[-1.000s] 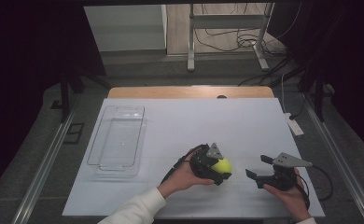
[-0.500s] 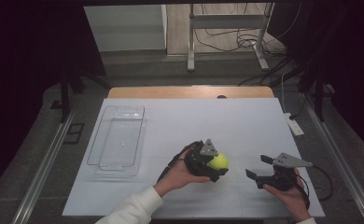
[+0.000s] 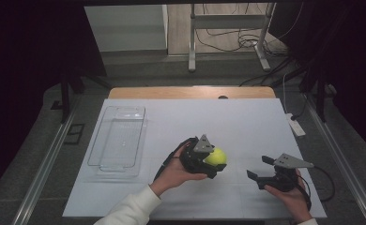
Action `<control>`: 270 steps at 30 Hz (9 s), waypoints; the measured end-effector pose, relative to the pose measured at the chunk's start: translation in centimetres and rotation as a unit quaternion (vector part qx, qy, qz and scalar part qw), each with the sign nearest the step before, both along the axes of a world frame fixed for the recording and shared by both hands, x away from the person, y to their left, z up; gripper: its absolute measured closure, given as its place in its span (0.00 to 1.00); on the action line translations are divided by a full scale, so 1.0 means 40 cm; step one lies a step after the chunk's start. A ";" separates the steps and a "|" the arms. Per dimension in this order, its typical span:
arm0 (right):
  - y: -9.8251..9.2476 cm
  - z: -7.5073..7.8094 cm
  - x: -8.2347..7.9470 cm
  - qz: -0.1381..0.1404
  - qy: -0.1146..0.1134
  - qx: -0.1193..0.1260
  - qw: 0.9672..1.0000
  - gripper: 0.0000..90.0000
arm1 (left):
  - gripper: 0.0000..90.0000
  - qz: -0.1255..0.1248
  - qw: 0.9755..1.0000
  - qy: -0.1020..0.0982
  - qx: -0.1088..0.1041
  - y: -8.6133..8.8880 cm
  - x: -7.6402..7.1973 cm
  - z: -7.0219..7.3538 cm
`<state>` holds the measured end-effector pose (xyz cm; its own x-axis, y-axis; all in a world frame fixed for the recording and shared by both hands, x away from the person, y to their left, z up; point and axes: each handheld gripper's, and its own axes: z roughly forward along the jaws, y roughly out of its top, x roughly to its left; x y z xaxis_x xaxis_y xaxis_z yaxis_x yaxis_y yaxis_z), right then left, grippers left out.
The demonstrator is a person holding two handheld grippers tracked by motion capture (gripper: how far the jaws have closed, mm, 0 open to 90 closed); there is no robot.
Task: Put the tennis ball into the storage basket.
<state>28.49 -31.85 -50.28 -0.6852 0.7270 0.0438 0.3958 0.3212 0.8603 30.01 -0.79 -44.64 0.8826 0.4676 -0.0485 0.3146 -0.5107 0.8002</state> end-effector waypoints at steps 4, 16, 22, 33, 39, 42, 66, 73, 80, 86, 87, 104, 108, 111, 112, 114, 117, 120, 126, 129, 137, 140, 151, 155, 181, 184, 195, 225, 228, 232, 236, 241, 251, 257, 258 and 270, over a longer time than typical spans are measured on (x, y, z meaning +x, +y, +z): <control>-0.001 0.000 0.001 0.000 0.001 0.000 1.000 0.15 | 0.29 0.004 1.000 0.000 -0.004 0.004 0.002 0.002; -0.001 0.000 0.001 0.001 -0.001 -0.001 1.000 0.15 | 0.29 0.014 1.000 -0.005 -0.014 0.022 0.006 0.016; -0.001 0.000 0.001 0.001 -0.001 -0.001 1.000 0.15 | 0.29 0.018 1.000 -0.007 -0.019 0.030 0.008 0.022; -0.001 0.000 0.001 0.000 0.001 -0.001 1.000 0.15 | 0.29 0.027 0.999 -0.011 -0.029 0.047 0.012 0.034; -0.001 0.000 0.001 0.000 0.001 0.000 1.000 0.15 | 0.29 0.035 0.999 -0.016 -0.038 0.063 0.014 0.047; -0.001 0.000 0.001 0.000 0.001 -0.001 1.000 0.15 | 0.29 0.038 0.998 -0.018 -0.040 0.069 0.015 0.052; 0.000 0.000 0.001 0.001 0.001 -0.002 1.000 0.15 | 0.29 0.063 0.996 -0.033 -0.058 0.110 0.020 0.078; -0.001 0.000 0.001 0.000 0.002 -0.002 1.000 0.15 | 0.29 0.069 0.995 -0.034 -0.063 0.120 0.023 0.082; -0.001 0.000 0.001 0.000 0.001 -0.001 1.000 0.15 | 0.29 0.082 0.994 -0.036 -0.067 0.140 0.028 0.090; 0.000 0.000 0.001 0.000 0.001 -0.002 1.000 0.15 | 0.29 0.093 0.992 -0.037 -0.072 0.157 0.033 0.096; 0.000 0.000 0.001 0.000 0.001 -0.002 1.000 0.15 | 0.29 0.094 0.992 -0.038 -0.072 0.159 0.034 0.097; 0.000 0.000 0.001 0.000 0.001 -0.002 1.000 0.15 | 0.29 0.110 0.990 -0.047 -0.081 0.189 0.039 0.112; 0.000 0.000 0.001 0.000 0.001 -0.002 1.000 0.15 | 0.29 0.117 0.988 -0.047 -0.085 0.202 0.043 0.115; 0.000 0.000 0.001 0.001 0.001 -0.002 1.000 0.15 | 0.29 0.120 0.988 -0.048 -0.087 0.207 0.044 0.116; 0.000 0.000 0.001 0.001 0.001 -0.003 1.000 0.15 | 0.29 0.123 0.987 -0.049 -0.086 0.213 0.045 0.119; 0.000 0.000 0.001 0.001 0.001 -0.003 1.000 0.15 | 0.29 0.124 0.987 -0.050 -0.086 0.215 0.046 0.119; 0.000 0.000 0.001 0.000 0.001 -0.002 1.000 0.15 | 0.29 0.129 0.987 -0.052 -0.087 0.222 0.047 0.122; 0.000 0.000 0.001 0.001 0.001 -0.003 1.000 0.15 | 0.29 0.134 0.986 -0.053 -0.090 0.231 0.050 0.124; 0.000 0.000 0.001 0.000 0.000 -0.002 1.000 0.15 | 0.29 0.142 0.984 -0.055 -0.092 0.243 0.053 0.126; 0.000 0.000 0.001 0.001 0.000 -0.003 1.000 0.15 | 0.29 0.146 0.983 -0.057 -0.092 0.249 0.056 0.127; 0.000 0.001 0.001 0.000 0.001 -0.002 1.000 0.15 | 0.29 0.164 0.980 -0.060 -0.096 0.274 0.065 0.129; 0.000 0.001 0.001 0.000 0.001 -0.001 1.000 0.15 | 0.29 0.169 0.979 -0.062 -0.096 0.282 0.067 0.130; 0.000 0.001 0.001 0.000 0.001 0.000 1.000 0.15 | 0.29 0.191 0.974 -0.065 -0.100 0.319 0.076 0.135; -0.001 0.001 0.001 0.000 0.002 0.000 1.000 0.15 | 0.29 0.196 0.973 -0.067 -0.097 0.328 0.080 0.135; 0.000 0.001 0.000 0.000 0.000 0.000 1.000 0.15 | 0.29 0.241 0.964 -0.064 -0.097 0.399 0.107 0.126; 0.000 0.001 0.000 0.000 0.000 -0.001 1.000 0.15 | 0.29 0.249 0.962 -0.062 -0.097 0.411 0.112 0.122; 0.001 0.001 0.001 0.000 0.000 -0.003 1.000 0.15 | 0.29 0.279 0.954 -0.060 -0.094 0.456 0.128 0.113; 0.001 0.001 0.001 0.000 0.000 -0.004 1.000 0.15 | 0.29 0.337 0.935 -0.064 -0.087 0.540 0.145 0.098; 0.001 0.001 0.001 0.000 0.000 -0.004 1.000 0.15 | 0.29 0.341 0.934 -0.063 -0.089 0.549 0.146 0.097; 0.002 0.000 0.001 0.000 0.000 -0.005 1.000 0.15 | 0.29 0.343 0.933 -0.063 -0.091 0.554 0.146 0.098; 0.001 0.000 0.001 0.000 0.000 -0.005 1.000 0.15 | 0.29 0.348 0.931 -0.063 -0.091 0.561 0.147 0.097; 0.001 0.001 0.000 0.000 0.000 -0.004 1.000 0.15 | 0.29 0.355 0.928 -0.064 -0.091 0.571 0.148 0.097; 0.002 0.002 0.000 -0.002 -0.001 -0.005 1.000 0.15 | 0.29 0.368 0.924 -0.057 -0.089 0.590 0.160 0.091; 0.002 0.001 0.000 -0.002 -0.001 -0.007 1.000 0.15 | 0.29 0.375 0.921 -0.048 -0.092 0.613 0.171 0.088; 0.002 0.000 0.000 -0.002 -0.001 -0.005 1.000 0.15 | 0.29 0.378 0.920 -0.046 -0.091 0.617 0.174 0.085; 0.002 0.000 0.001 -0.001 0.000 -0.005 1.000 0.15 | 0.29 0.405 0.911 -0.033 -0.066 0.645 0.214 0.078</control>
